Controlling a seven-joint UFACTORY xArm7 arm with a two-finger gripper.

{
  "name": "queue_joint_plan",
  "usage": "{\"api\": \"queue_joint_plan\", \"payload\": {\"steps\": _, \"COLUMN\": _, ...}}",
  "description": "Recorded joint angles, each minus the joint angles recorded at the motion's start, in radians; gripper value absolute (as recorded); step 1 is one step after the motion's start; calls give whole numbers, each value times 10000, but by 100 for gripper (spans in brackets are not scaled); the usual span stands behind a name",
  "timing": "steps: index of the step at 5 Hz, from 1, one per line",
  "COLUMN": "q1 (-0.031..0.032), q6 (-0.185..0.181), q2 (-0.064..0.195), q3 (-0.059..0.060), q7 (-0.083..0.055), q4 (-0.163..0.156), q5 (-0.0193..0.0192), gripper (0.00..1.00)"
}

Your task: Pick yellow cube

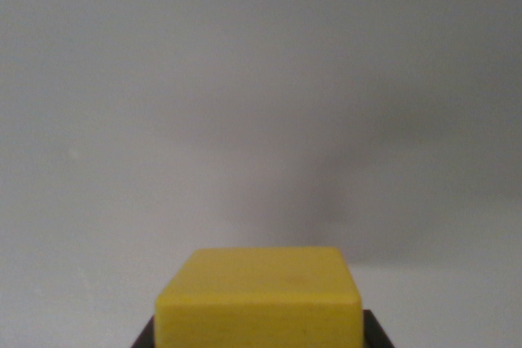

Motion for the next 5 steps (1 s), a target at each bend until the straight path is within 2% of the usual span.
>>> {"api": "queue_joint_plan", "payload": {"steps": 1, "q1": 2, "q6": 378, "q2": -125, "q3": 0, "q7": 38, "q4": 255, "q5": -34, "gripper": 100}}
{"api": "queue_joint_plan", "payload": {"steps": 2, "q1": 2, "q6": 378, "q2": -125, "q3": 0, "q7": 38, "q4": 255, "q5": -34, "gripper": 100}}
{"api": "queue_joint_plan", "payload": {"steps": 3, "q1": 4, "q6": 780, "q2": -259, "q3": 1, "q7": 79, "q4": 526, "q5": -71, "gripper": 100}}
{"api": "queue_joint_plan", "payload": {"steps": 4, "q1": 4, "q6": 780, "q2": -259, "q3": 1, "q7": 79, "q4": 526, "q5": -71, "gripper": 100}}
{"api": "queue_joint_plan", "payload": {"steps": 5, "q1": 6, "q6": 1202, "q2": -399, "q3": 1, "q7": 122, "q4": 810, "q5": -109, "gripper": 100}}
